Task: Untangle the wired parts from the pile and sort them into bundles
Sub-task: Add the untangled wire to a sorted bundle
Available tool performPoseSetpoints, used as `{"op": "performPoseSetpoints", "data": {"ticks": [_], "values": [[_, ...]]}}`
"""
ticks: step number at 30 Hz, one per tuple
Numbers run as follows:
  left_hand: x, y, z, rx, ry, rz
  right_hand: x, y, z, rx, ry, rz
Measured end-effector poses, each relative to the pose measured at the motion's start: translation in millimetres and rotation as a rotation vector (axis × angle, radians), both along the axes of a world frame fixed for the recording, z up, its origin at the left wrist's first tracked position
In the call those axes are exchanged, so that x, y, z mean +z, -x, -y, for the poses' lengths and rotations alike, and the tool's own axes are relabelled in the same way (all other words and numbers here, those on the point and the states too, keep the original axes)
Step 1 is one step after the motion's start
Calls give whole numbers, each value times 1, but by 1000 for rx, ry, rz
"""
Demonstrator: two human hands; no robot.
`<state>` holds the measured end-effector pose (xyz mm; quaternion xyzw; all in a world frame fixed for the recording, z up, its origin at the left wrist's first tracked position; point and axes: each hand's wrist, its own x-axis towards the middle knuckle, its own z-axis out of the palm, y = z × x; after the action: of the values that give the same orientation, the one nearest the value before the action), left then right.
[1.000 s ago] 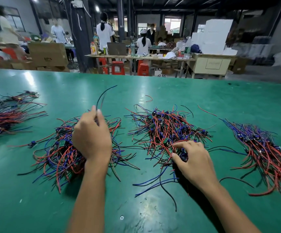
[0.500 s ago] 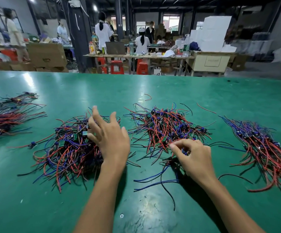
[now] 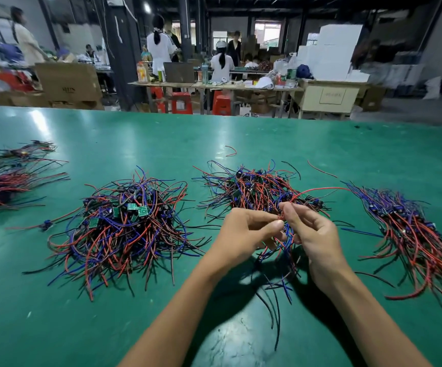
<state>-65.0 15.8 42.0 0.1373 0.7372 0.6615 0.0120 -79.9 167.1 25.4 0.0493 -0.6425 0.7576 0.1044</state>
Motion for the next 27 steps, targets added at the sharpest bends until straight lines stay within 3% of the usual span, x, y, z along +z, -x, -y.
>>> {"op": "performPoseSetpoints", "data": {"ticks": [2, 5, 7, 10, 13, 16, 19, 22, 24, 25, 27], "values": [[4, -1, 3, 20, -81, 3, 1, -1, -2, -14, -69, -34], [15, 1, 17, 220, -114, -100, 1, 2, -13, -168, -462, -137], [21, 4, 36, 503, -39, -244, 3, 0, -19, -162, -689, -172], [24, 3, 75, 1025, 263, -436, 3, -8, -18, 58, -813, -160], [17, 2, 109, 1314, 493, -282, -1, -16, -4, 196, -911, -189], [12, 1, 112, 1376, 656, -96, -6, -19, 7, 198, -1084, -255], [14, 5, 97, 1256, 672, -225, 1, -16, 2, 237, -1046, -209], [13, 10, 76, 634, 532, -249, 13, -14, -17, 403, -1059, -119], [6, 9, 60, 174, 641, -128, 15, -17, -24, 597, -1237, -57], [1, 9, 51, 36, 743, -87, 13, -18, -25, 631, -1306, -47], [-7, 9, 38, -51, 872, -88, 9, -18, -19, 504, -1342, -72]]}}
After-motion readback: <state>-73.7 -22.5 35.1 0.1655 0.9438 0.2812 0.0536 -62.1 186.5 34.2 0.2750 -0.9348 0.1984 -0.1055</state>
